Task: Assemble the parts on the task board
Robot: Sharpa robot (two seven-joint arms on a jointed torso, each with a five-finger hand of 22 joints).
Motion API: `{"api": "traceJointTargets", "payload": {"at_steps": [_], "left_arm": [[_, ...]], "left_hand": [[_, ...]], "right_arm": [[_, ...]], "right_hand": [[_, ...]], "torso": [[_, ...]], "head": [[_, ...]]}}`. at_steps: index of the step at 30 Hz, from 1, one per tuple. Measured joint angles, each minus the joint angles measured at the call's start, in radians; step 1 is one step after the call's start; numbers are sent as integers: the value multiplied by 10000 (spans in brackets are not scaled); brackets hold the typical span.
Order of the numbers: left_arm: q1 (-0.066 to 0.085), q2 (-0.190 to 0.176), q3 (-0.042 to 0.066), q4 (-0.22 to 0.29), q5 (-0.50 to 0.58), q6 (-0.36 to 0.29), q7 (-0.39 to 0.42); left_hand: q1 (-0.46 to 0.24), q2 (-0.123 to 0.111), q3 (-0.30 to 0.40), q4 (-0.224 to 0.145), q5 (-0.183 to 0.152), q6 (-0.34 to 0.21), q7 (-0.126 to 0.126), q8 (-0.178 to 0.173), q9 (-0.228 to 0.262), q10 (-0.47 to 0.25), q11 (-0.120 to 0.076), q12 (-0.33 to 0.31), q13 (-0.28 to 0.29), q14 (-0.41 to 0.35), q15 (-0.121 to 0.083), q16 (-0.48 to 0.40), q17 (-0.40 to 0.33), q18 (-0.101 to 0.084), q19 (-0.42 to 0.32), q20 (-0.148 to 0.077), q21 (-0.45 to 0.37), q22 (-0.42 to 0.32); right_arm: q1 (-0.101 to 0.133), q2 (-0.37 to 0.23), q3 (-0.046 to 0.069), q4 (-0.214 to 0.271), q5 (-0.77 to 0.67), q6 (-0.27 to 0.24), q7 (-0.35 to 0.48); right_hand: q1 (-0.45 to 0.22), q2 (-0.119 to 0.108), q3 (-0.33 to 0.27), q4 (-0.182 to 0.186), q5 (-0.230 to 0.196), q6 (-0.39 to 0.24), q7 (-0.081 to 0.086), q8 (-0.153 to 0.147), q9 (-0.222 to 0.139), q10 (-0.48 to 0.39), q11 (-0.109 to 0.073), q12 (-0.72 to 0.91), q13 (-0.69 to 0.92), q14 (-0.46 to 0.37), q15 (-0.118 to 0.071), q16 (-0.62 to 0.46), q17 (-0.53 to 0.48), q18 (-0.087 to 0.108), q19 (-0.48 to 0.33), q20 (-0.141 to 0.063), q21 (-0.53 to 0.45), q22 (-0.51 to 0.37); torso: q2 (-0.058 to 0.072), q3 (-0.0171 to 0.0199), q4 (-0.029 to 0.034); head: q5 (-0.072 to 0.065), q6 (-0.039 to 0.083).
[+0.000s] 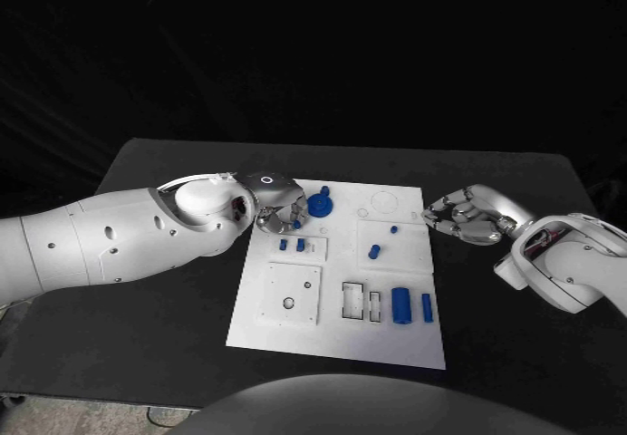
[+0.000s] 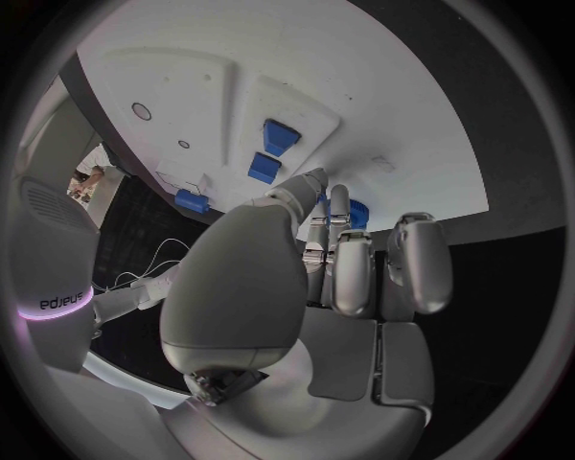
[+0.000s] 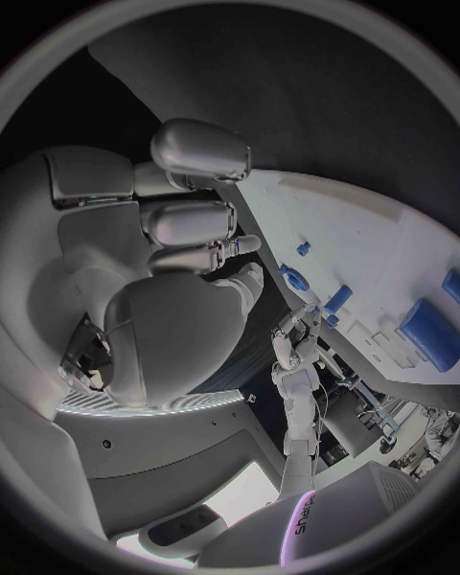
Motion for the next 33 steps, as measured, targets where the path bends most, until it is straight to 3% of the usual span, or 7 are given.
{"api": "traceJointTargets", "payload": {"at_steps": [12,24,27,29,30,31,33], "left_arm": [[-42,32,-34,-68,11,100,-59],[-44,-129,-38,-190,8,14,-122],[-45,-257,-39,-244,5,-198,-138],[-45,-368,-38,-276,14,-424,-141],[-45,-443,-33,-280,32,-561,-141],[-45,-535,-25,-279,63,-706,-141],[-44,-816,-16,-221,164,-1057,-120]], "left_hand": [[6,-98,-11,-10,-463,-1217,-295,-758,-384,107,36,-230,-31,-35,34,-41,-134,-2,-51,17,-98,-1],[31,-310,18,19,-663,-2013,-594,-814,-725,-84,141,-522,-70,-233,106,-236,-433,-2,-185,78,-364,-2],[30,-417,15,16,-828,-1972,-634,-814,-803,-430,166,-427,164,-549,138,-525,-875,-1,-284,107,-490,5],[57,-444,-83,33,-1016,-1809,-645,-724,-883,-984,200,88,773,-755,217,-694,-1144,153,-359,140,-597,6],[95,-483,-94,43,-1081,-1706,-601,-656,-917,-1375,220,460,1192,-873,257,-784,-1308,153,-429,146,-659,6],[95,-482,-128,78,-1098,-1642,-549,-590,-941,-1738,284,793,1560,-1104,263,-982,-1611,153,-484,201,-747,7],[98,-533,-156,105,-1098,-1577,-484,-437,-949,-2485,415,1479,2272,-1873,322,-1726,-2698,153,-597,314,-910,6]], "right_arm": [[-6,1,0,2,2,23,-18],[-8,11,0,-10,3,11,-25],[0,-1,0,12,3,-53,4],[40,-13,-1,44,3,-127,32],[84,-21,-2,65,3,-170,50],[145,-30,-5,91,2,-210,71],[331,-47,-6,164,-34,-288,105]], "right_hand": [[42,-42,28,-28,0,0,0,0,-1,0,0,4,-10,0,0,0,-13,1,0,0,0,-1],[78,-79,55,-55,-39,0,0,-39,15,-189,14,-397,32,0,0,-61,-84,1,0,0,-99,-3],[209,-211,127,-127,-99,21,21,-40,68,-906,49,-1394,35,-1,1,-203,-211,0,-43,-35,-380,-3],[370,-368,240,-240,-78,36,41,-39,97,-2081,97,-3119,-2123,37,36,-324,-348,22,-134,20,-625,-3],[526,-524,381,-364,286,27,53,-40,130,-3018,139,-4267,-3271,37,35,-398,-434,155,-210,16,-800,-1],[727,-725,596,-509,1018,188,57,-10,203,-3986,162,-5335,-4187,32,40,-506,-537,159,-327,3,-1017,3],[1120,-1118,962,-851,2241,326,48,181,362,-4953,342,-6500,-5023,-49,160,-854,-892,287,-618,33,-1709,5]], "torso": [[6,-2,-6],[8,-5,-6],[2,-10,3],[2,-27,6],[2,-33,6],[2,-40,6],[1,-62,2]], "head": [[-7,0],[-23,0],[-40,0],[-56,0],[-70,0],[-88,0],[-133,0]]}}
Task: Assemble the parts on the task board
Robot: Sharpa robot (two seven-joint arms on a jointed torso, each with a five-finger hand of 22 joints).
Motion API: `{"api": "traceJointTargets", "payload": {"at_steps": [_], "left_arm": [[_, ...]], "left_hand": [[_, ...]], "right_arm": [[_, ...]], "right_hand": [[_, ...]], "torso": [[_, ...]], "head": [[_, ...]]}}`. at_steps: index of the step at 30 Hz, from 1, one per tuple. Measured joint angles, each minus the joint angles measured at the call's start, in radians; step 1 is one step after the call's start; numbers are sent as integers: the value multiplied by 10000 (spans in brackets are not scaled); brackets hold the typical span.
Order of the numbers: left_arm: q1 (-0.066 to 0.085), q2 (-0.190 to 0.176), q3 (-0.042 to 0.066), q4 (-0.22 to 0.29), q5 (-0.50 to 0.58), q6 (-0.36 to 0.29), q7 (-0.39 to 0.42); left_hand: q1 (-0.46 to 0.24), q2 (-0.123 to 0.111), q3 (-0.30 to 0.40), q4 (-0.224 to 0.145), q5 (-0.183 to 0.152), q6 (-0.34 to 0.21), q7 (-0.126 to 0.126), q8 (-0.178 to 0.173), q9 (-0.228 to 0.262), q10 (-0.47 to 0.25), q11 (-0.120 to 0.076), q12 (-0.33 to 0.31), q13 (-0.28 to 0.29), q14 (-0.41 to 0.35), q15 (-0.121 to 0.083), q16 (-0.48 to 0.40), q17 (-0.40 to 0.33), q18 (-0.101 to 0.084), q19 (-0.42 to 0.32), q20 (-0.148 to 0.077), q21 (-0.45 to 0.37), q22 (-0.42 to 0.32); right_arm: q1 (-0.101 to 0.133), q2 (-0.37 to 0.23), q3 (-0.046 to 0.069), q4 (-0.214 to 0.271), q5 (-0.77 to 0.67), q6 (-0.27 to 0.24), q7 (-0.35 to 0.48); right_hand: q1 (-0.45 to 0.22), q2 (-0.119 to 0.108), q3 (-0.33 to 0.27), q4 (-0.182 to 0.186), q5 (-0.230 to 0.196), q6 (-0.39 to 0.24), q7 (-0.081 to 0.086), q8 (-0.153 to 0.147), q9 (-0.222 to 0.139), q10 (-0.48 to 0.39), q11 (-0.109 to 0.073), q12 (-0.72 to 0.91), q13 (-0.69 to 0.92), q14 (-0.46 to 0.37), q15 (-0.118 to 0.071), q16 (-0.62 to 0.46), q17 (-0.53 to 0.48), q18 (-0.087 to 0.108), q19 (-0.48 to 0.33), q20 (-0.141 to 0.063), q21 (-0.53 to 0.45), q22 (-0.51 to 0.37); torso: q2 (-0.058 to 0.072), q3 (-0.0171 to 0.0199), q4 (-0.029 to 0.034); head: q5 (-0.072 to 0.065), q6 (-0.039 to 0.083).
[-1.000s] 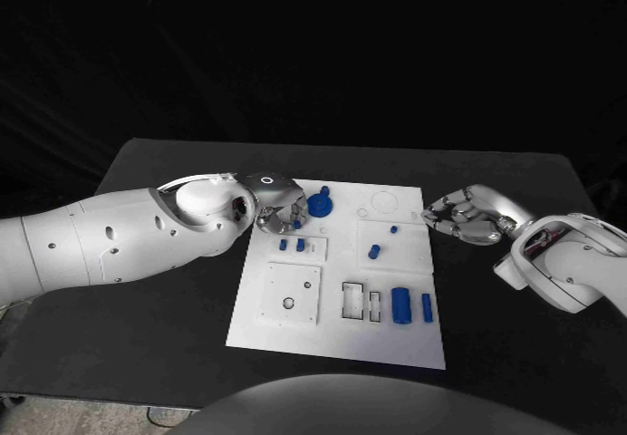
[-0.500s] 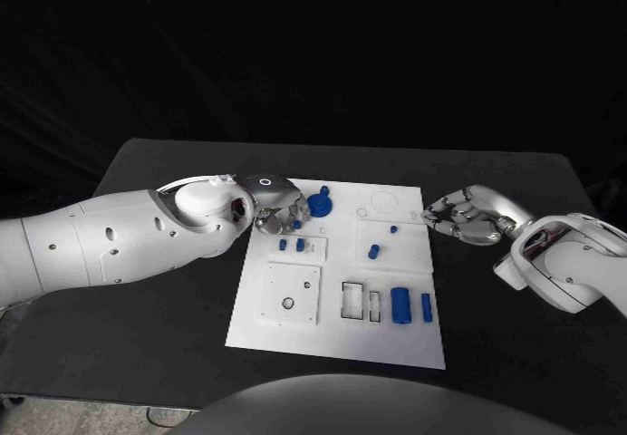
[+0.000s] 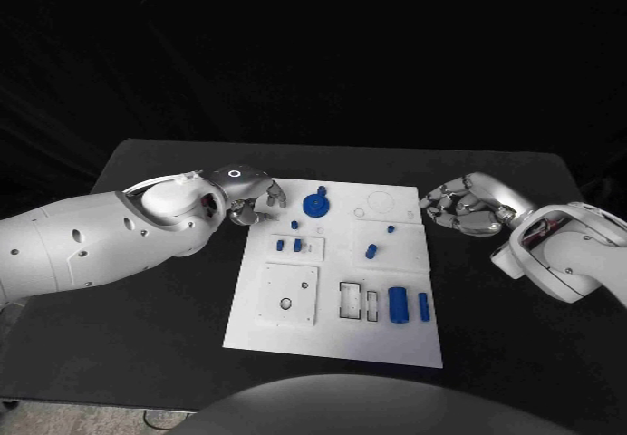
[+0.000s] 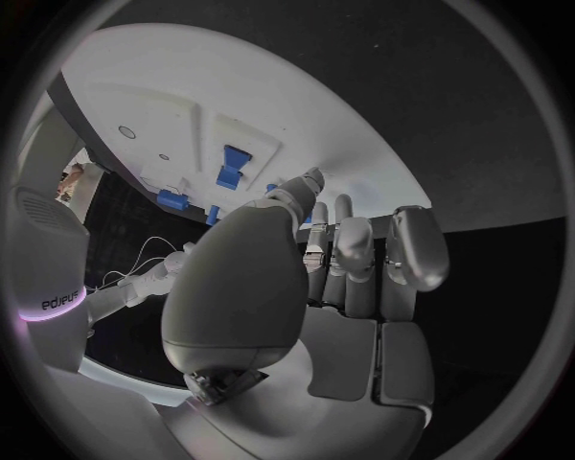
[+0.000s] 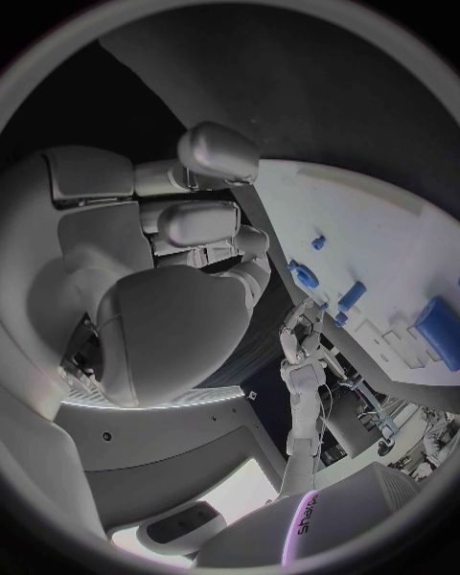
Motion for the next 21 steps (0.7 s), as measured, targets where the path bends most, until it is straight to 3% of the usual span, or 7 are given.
{"api": "traceJointTargets", "payload": {"at_steps": [2,5,8,11,13,17,21], "left_arm": [[2,-280,1,121,102,-267,32],[4,-662,-4,350,325,-654,143],[3,-819,-15,492,670,-994,385],[3,-885,-21,515,1165,-1367,839],[3,-910,-26,511,1649,-1694,1336],[10,-884,-35,537,3067,-2398,2704],[31,-765,-96,693,5047,-2668,3972]], "left_hand": [[-79,-79,-66,67,0,-3,4,142,20,-676,82,471,485,-715,103,-691,-975,1,-138,55,-155,0],[-55,-134,-199,199,-59,-390,-14,394,140,-1783,220,1121,1137,-1585,256,-1359,-1934,-1,-320,174,-389,-1],[-55,-134,-478,487,-64,-1076,11,1010,542,-2919,429,1864,1761,-2333,389,-1724,-2542,93,-478,332,-551,-1],[-146,-224,-768,943,-61,-1678,32,1535,920,-3505,508,2274,2044,-2569,543,-1762,-2695,152,-528,382,-599,-2],[-565,-229,-1524,1554,591,-2395,-26,2129,1330,-3831,528,2617,2199,-2625,517,-1727,-2717,153,-583,437,-600,-2],[-936,164,-2577,1741,1429,-3302,-147,3096,1815,-4268,504,2882,2189,-2977,554,-1730,-2836,247,-1119,476,-1183,-2],[-1321,831,-3521,1631,2239,-3945,183,3689,1822,-5062,879,2834,1846,-4442,1005,-2564,-3182,776,-4243,738,-4865,-3]], "right_arm": [[206,-33,3,114,-106,-23,0],[543,-118,34,364,-554,53,-137],[811,-154,40,552,-1252,354,-543],[1023,-114,40,689,-2018,757,-1076],[1156,-44,48,777,-2645,1084,-1502],[1328,84,57,917,-4011,1768,-2304],[1361,254,55,922,-5060,2287,-2770]], "right_hand": [[192,-192,185,-254,373,-103,161,72,146,-632,92,-576,-359,-250,88,-394,-388,42,-338,51,-679,0],[266,-269,241,-552,109,-870,209,72,373,-1583,236,-1239,-749,-847,224,-1088,-1075,262,-1014,155,-1913,-1],[190,-580,186,-704,-469,-1621,38,106,592,-2823,454,-1901,-1113,-1353,392,-1606,-1623,421,-1561,271,-2866,-1],[35,-735,-15,-780,-1544,-2080,-92,266,808,-3482,610,-2238,-1345,-1530,481,-1773,-1870,422,-1721,347,-3156,-1],[-40,-810,-257,-755,-2260,-2249,-171,368,912,-3821,645,-2376,-1496,-1422,492,-1451,-1632,422,-1220,434,-2122,-2],[-36,-806,-733,-688,-3094,-2512,-449,421,942,-4139,525,-2533,-1917,-994,387,-665,-1030,97,-107,406,263,-2],[376,-760,-1258,-444,-3543,-2442,-653,104,693,-4196,511,-2975,-2801,-763,372,-338,-915,-33,209,371,960,-3]], "torso": [[-3,-25,-3],[-13,-67,25],[-39,-114,122],[-82,-164,235],[-114,-199,318],[-193,-283,516],[-288,-401,736]], "head": [[-40,0],[-139,0],[-267,0],[-392,0],[-483,0],[-725,0],[-966,0]]}}
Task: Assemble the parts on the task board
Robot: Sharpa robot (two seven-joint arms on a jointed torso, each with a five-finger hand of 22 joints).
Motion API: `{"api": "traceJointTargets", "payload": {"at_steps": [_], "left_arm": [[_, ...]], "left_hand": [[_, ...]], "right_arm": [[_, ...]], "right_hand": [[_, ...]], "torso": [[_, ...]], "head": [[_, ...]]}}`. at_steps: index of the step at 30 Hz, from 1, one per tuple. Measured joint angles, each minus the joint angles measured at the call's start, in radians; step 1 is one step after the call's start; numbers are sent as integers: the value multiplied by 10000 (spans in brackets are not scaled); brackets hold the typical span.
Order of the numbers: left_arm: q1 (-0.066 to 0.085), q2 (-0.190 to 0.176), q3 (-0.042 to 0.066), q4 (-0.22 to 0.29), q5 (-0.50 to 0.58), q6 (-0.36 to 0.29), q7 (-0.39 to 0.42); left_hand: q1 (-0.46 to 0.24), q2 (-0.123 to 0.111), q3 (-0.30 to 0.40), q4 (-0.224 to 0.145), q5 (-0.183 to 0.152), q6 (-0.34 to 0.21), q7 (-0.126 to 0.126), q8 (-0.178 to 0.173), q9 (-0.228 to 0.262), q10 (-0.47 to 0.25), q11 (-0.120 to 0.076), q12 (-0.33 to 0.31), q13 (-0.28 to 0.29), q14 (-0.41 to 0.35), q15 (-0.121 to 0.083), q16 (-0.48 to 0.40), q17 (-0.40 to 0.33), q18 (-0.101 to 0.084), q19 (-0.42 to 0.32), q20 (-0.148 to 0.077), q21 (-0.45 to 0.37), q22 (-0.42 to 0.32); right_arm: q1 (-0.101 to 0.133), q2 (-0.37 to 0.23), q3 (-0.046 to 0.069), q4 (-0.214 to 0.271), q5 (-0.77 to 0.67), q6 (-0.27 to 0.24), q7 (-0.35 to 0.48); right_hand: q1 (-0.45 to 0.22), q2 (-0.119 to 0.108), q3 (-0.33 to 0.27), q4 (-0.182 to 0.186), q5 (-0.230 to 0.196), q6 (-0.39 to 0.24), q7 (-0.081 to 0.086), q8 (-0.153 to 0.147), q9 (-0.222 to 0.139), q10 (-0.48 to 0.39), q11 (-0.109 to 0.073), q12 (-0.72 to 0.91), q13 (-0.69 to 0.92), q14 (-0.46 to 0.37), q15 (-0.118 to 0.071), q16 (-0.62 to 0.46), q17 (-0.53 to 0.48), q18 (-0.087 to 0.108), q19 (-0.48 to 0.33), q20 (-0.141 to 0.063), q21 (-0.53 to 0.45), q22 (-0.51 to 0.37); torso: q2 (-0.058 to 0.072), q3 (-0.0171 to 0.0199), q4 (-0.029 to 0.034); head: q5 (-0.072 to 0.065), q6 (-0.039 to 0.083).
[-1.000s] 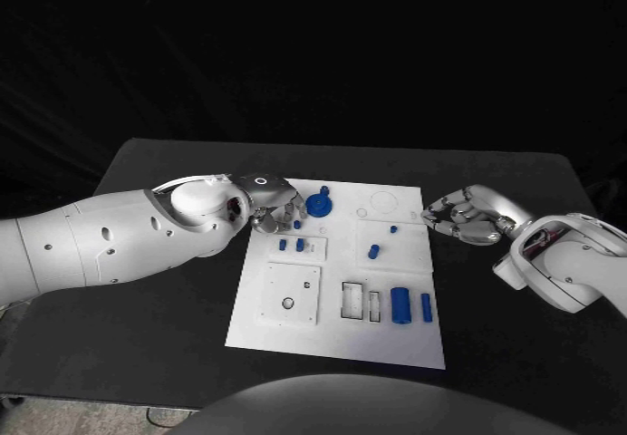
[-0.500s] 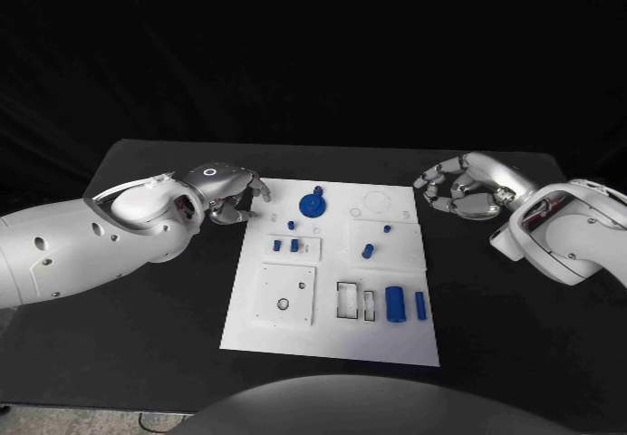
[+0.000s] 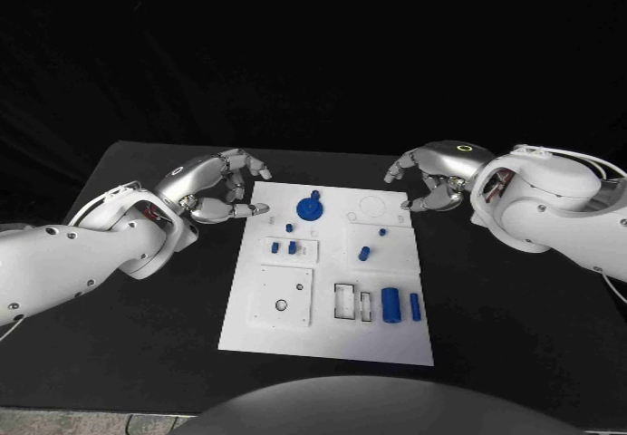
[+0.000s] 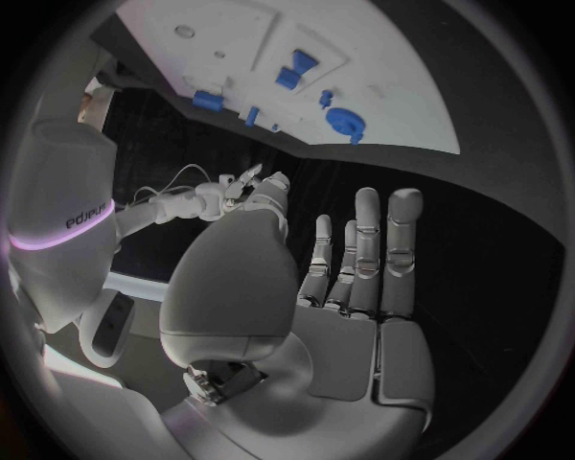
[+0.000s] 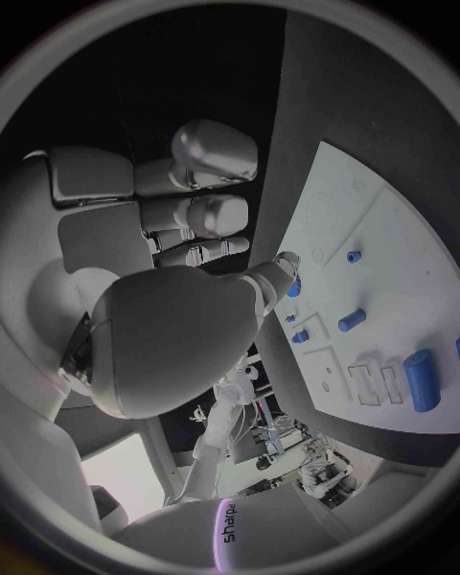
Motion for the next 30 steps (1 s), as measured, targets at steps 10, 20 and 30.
{"api": "traceJointTargets", "payload": {"at_steps": [10,20,30], "left_arm": [[-25,289,-633,396,6725,1088,2348],[-65,340,-734,610,10004,2019,3229],[-119,392,-742,641,10752,2480,3428]], "left_hand": [[71,953,-1268,110,348,-1084,764,1465,-702,-1443,364,885,-827,-3888,842,-1872,-910,-159,-3804,592,-4311,-1440],[491,1370,-1524,106,726,-1280,851,2246,-1206,-1604,207,1438,-1405,-4173,691,-1885,-1187,-160,-3801,665,-4937,-1842],[545,1660,-2251,115,229,-1907,1049,2337,-3022,-2465,27,495,-4270,-5184,652,-4776,-3616,231,-4889,813,-6595,-3518]], "right_arm": [[-416,18,-9,-70,-1175,458,-261],[-896,-12,-12,-360,-1347,527,-218],[-1380,291,-10,-818,-1293,484,-56]], "right_hand": [[418,152,-52,315,1419,1032,156,-148,-88,835,1,-64,-1083,17,-10,67,-224,-26,19,-11,177,-2],[417,152,21,331,1457,1204,268,-148,12,1063,19,81,-1164,12,-14,67,-249,-25,19,-11,177,-2],[410,159,160,328,1183,1226,425,-149,47,1168,20,81,-1339,-27,-53,-8,-484,-24,-112,-30,-251,-4]], "torso": [[-151,-217,370],[-216,-335,495],[-252,-382,491]], "head": [[-284,0],[-514,0],[-596,0]]}}
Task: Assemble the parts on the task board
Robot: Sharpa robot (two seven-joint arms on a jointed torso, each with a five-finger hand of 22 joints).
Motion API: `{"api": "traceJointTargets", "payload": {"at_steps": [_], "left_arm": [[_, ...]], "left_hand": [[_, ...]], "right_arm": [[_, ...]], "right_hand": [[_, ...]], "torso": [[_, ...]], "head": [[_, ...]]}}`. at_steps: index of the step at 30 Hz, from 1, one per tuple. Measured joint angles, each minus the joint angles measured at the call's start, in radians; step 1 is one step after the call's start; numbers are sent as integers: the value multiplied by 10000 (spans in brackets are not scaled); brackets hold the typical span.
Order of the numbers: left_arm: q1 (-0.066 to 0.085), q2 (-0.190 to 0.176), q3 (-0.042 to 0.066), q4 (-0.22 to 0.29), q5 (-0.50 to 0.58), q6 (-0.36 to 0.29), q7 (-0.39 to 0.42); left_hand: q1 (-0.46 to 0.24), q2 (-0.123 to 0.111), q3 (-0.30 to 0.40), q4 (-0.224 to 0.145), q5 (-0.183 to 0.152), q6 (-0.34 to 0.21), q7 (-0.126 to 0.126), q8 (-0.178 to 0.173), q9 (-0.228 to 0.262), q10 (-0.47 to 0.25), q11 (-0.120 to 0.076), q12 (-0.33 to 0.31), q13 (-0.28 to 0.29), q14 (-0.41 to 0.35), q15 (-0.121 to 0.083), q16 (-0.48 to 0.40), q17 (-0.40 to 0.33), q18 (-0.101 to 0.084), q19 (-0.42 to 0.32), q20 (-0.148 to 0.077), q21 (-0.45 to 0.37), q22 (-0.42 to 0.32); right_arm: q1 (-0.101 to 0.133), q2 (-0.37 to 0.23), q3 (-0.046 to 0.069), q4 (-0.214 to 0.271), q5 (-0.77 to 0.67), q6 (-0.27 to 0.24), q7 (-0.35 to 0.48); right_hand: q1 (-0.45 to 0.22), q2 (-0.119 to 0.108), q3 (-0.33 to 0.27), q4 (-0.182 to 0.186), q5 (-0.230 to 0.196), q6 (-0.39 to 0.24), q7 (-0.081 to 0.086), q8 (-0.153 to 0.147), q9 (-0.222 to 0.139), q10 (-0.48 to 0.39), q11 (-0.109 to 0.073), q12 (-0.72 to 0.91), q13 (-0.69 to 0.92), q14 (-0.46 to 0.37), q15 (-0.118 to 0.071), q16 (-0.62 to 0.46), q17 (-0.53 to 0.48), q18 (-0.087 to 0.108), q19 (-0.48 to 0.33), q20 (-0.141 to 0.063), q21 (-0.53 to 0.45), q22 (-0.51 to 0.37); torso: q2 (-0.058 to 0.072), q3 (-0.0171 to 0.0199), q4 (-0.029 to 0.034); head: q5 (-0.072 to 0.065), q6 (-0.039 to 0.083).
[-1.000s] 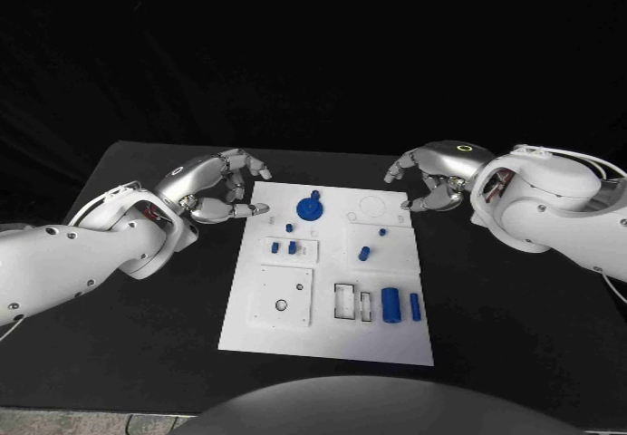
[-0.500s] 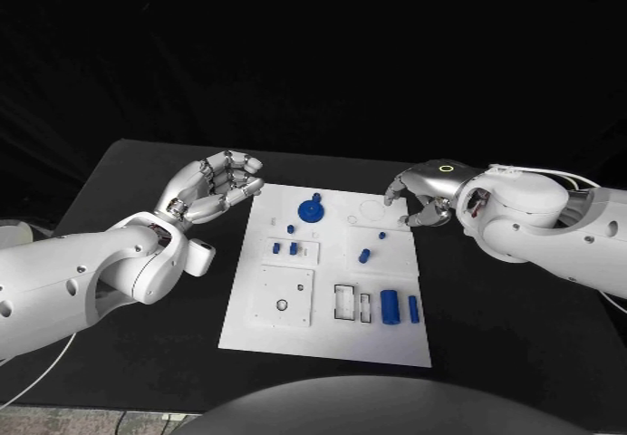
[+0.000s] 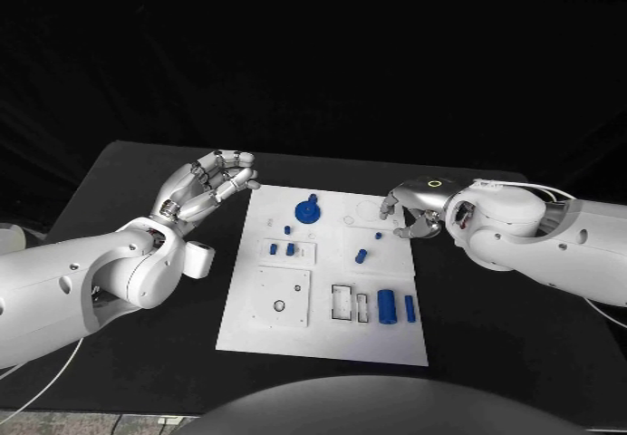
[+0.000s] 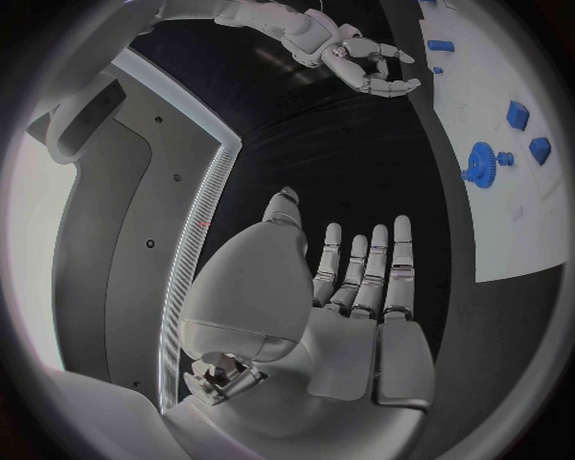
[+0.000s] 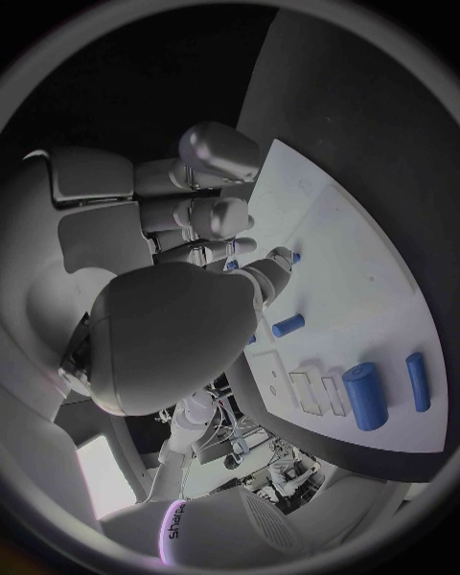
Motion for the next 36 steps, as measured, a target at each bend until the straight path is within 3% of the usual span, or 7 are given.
{"api": "traceJointTargets", "payload": {"at_steps": [1,4,6,9,17,27,36], "left_arm": [[-11,0,0,0,40,48,12],[-33,0,0,-7,110,140,33],[-44,-3,-2,-22,145,204,43],[-48,-11,-3,-57,159,278,54],[-55,-26,-2,-150,166,512,70],[-57,-29,-2,-170,147,775,51],[-63,1,-2,-226,141,936,-9]], "left_hand": [[0,0,0,0,-68,-13,12,-275,-304,-132,-103,-368,-537,-514,-23,-964,-611,-1,-490,-7,-102,-399],[-93,-93,77,-36,-166,387,-304,-1286,-1151,-284,-465,-1925,-2209,-1502,-22,-2962,-1856,0,-1307,117,-193,-1450],[-122,-122,200,24,-172,733,-437,-1876,-1536,-280,-614,-2503,-2890,-1742,9,-3521,-2214,0,-1587,198,-194,-1958],[-114,-119,252,-26,-166,1095,-493,-2429,-1854,-295,-629,-2695,-3417,-1756,27,-3755,-2398,-1,-1703,316,-194,-2422],[303,79,279,2,140,1632,-127,-2684,-2029,-187,-553,-2599,-3803,-1422,360,-3664,-2389,1,-1488,534,-194,-2787],[596,229,245,-32,446,1723,-106,-2862,-2124,-114,-481,-2400,-3850,-1154,468,-3464,-2339,0,-1283,544,-148,-2977],[1094,353,208,-69,960,1815,-88,-3055,-2205,-116,-338,-2269,-3849,-1069,457,-3363,-2325,0,-1126,492,-148,-3214]], "right_arm": [[-56,41,-1,-49,17,-16,25],[-155,125,-2,-151,62,-66,81],[-215,185,-3,-222,96,-107,125],[-271,291,-4,-330,146,-178,183],[-410,545,0,-618,281,-330,342],[-582,849,1,-979,441,-406,493],[-751,1159,-1,-1340,554,-465,631]], "right_hand": [[-14,14,-1,3,-65,0,0,-43,0,0,0,0,-17,-3,3,0,-1,0,0,0,-6,0],[-48,47,26,30,-176,-42,41,-80,0,0,0,0,-58,-24,24,0,17,0,0,0,-6,-1],[-65,65,48,8,-176,-3,80,-80,-1,63,16,5,-71,-22,23,0,56,0,0,0,-6,-1],[-65,65,136,1,-176,61,145,-129,-1,258,-1,81,-126,-22,22,129,136,0,0,0,-6,-1],[-158,77,261,43,-113,50,271,-215,-6,499,-37,116,-227,-18,18,154,171,1,1,0,-6,-2],[-198,117,622,42,42,361,538,-215,-76,875,-113,116,-486,113,-38,358,294,1,1,0,-6,6],[-198,117,925,-69,82,1028,443,-151,-58,1433,-184,-18,-820,190,-115,529,419,3,39,-38,-5,5]], "torso": [[-2,-7,0],[-12,-25,4],[-22,-41,7],[-30,-63,5],[-49,-102,18],[-57,-134,-8],[-80,-158,-29]], "head": [[0,0],[1,0],[1,0],[25,0],[58,0],[108,0],[141,0]]}}
